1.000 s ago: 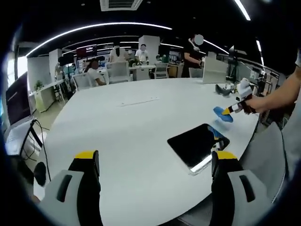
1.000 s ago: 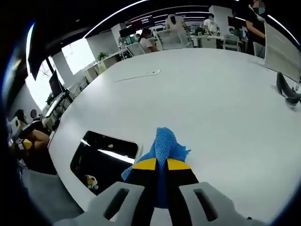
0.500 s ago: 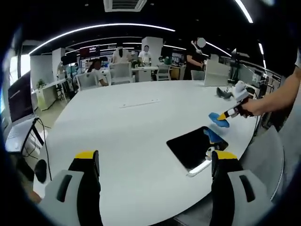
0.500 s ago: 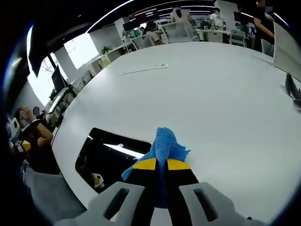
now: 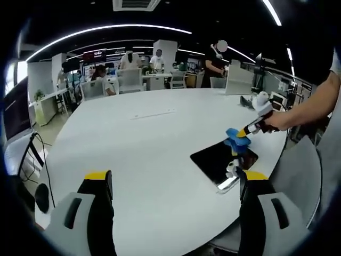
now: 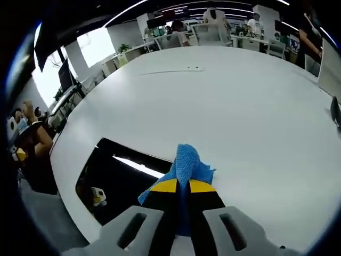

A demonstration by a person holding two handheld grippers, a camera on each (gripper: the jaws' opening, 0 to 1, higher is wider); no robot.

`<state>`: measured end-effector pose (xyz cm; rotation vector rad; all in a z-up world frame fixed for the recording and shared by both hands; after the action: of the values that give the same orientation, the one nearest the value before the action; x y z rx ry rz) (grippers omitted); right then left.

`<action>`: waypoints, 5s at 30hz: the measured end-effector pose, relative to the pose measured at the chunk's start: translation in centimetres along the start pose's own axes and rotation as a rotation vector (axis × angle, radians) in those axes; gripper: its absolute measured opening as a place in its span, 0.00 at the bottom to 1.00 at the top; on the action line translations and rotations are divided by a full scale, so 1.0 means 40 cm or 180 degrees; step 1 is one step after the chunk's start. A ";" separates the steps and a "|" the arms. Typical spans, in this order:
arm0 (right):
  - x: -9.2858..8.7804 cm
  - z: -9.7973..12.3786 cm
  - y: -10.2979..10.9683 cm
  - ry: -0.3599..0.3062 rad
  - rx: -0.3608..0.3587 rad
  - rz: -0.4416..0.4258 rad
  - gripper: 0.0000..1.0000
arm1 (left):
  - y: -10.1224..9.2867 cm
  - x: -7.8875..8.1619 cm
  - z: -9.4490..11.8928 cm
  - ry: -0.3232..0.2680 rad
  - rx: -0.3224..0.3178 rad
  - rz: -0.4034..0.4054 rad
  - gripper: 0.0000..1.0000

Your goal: Wipe the mirror surface with the cleaning cloth until all visible marks leave the cleaned area.

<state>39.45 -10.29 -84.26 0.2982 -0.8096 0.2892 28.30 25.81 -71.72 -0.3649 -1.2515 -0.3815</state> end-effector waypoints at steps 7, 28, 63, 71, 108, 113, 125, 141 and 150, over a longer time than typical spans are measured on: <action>-0.008 -0.017 0.014 0.0026 -0.0076 -0.0009 0.00 | 0.007 -0.012 -0.007 0.0026 -0.0100 -0.0008 0.99; -0.003 -0.045 0.123 0.0096 0.0106 -0.0110 0.00 | -0.006 -0.019 -0.043 0.0047 -0.0248 0.0007 0.99; 0.043 -0.151 0.317 0.0117 0.0470 0.0008 0.00 | -0.008 -0.054 -0.025 0.0150 -0.0233 0.0056 0.99; 0.055 -0.166 0.360 0.0120 0.0527 0.0033 0.00 | -0.011 -0.053 -0.017 0.0164 -0.0256 0.0059 0.99; 0.043 -0.170 0.436 0.0211 0.0606 0.0139 0.00 | -0.037 -0.056 -0.012 0.0158 -0.0286 0.0090 0.99; 0.027 -0.154 0.446 0.0244 0.0573 0.0112 0.00 | -0.049 -0.063 -0.016 0.0181 -0.0335 0.0092 0.99; 0.010 -0.140 0.453 0.0263 0.0576 0.0092 0.00 | -0.049 -0.062 -0.021 0.0196 -0.0328 0.0057 0.99; -0.008 -0.121 0.462 0.0323 0.0551 0.0017 0.00 | -0.049 -0.046 -0.026 0.0120 -0.0341 0.0063 0.99; -0.007 -0.118 0.463 0.0310 0.0598 0.0059 0.00 | -0.046 -0.046 -0.027 0.0139 -0.0322 0.0076 0.99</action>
<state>35.65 8.43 -84.80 0.4494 -0.6906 0.3953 27.85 23.85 -73.66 -0.4551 -1.1869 -0.4313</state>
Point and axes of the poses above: the point that each gripper's makers call its tool centre point, and the gripper's own axes: z roughly backward along the fingers, y roughly to its left, x roughly out of its top, the point moved 2 cm from there along z, roughly backward along the fingers, and after that the axes turned 10 degrees about -y, right-handed, at the moved point
